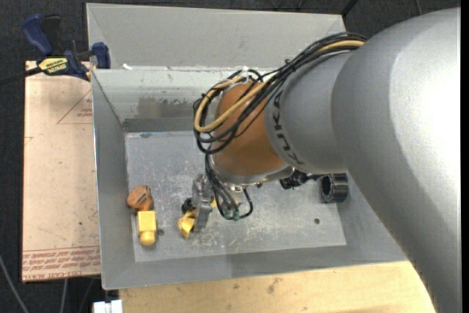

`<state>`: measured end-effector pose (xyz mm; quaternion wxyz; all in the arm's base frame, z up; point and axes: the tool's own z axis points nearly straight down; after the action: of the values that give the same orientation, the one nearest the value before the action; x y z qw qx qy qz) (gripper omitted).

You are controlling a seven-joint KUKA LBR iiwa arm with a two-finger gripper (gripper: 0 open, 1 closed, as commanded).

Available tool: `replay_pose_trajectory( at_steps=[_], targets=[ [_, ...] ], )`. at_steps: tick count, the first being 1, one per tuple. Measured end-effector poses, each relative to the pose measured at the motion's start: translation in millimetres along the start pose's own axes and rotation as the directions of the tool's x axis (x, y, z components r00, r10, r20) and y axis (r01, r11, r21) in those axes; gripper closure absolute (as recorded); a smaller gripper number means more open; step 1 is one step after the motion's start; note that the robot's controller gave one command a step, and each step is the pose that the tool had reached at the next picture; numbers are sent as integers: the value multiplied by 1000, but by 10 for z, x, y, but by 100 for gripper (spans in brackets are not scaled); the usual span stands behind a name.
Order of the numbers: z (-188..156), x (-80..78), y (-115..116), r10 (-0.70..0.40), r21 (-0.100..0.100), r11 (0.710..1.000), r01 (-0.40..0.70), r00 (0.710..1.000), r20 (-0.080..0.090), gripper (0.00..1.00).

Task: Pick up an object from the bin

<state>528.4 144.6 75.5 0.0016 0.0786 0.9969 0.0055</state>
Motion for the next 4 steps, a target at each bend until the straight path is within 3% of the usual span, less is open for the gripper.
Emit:
replay_pose_trajectory(
  at_steps=[1,2,3,4],
  targets=[
    [0,0,-1,1,0,1000,-1,1000,0,100],
    [6,-323,81,-14,6,1000,14,1000,-10,100],
    [-13,-29,-12,-15,1,1000,15,1000,15,100],
    [-13,-29,-12,-15,1,1000,15,1000,15,100]
  ],
)
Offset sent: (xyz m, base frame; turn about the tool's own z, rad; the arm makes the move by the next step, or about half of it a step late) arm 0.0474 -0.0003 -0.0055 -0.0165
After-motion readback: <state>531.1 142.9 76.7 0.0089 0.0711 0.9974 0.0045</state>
